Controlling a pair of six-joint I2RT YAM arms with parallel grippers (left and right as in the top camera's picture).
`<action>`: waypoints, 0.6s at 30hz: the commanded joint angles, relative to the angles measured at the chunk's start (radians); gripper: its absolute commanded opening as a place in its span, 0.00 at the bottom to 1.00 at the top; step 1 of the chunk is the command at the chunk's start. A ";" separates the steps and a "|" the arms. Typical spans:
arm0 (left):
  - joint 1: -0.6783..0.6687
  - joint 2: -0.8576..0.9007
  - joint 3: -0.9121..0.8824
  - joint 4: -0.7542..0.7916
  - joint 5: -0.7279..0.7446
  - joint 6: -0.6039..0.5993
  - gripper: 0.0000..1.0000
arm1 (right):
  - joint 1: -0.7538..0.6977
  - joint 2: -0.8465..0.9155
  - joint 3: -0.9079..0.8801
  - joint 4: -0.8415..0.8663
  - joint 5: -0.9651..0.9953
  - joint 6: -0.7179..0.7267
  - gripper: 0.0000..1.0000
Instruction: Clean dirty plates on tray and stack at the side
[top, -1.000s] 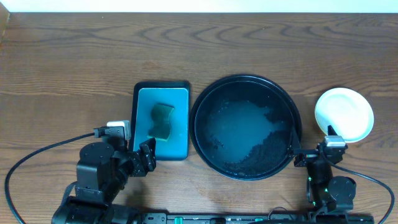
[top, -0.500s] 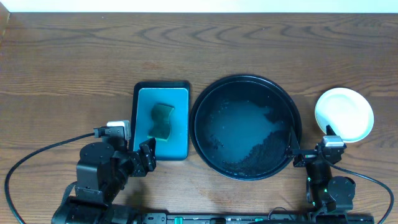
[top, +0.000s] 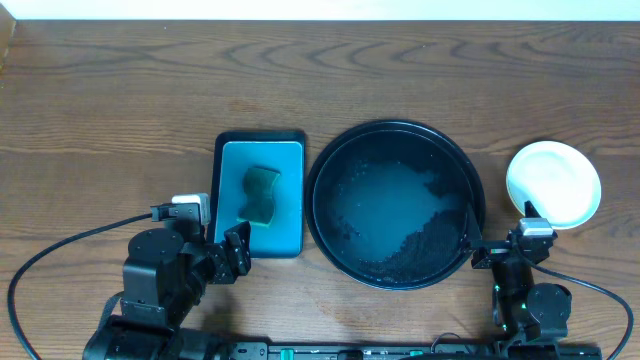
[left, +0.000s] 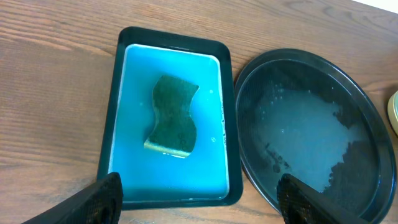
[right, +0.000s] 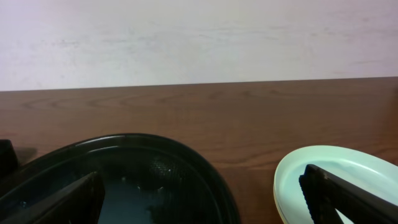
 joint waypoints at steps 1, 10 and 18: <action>-0.003 -0.001 -0.009 0.002 -0.012 0.010 0.80 | 0.005 -0.007 -0.002 -0.005 0.010 -0.014 0.99; -0.003 -0.001 -0.009 0.002 -0.012 0.010 0.80 | 0.005 -0.007 -0.002 -0.005 0.010 -0.014 0.99; 0.005 -0.026 -0.023 0.005 -0.014 0.069 0.80 | 0.005 -0.007 -0.002 -0.005 0.010 -0.014 0.99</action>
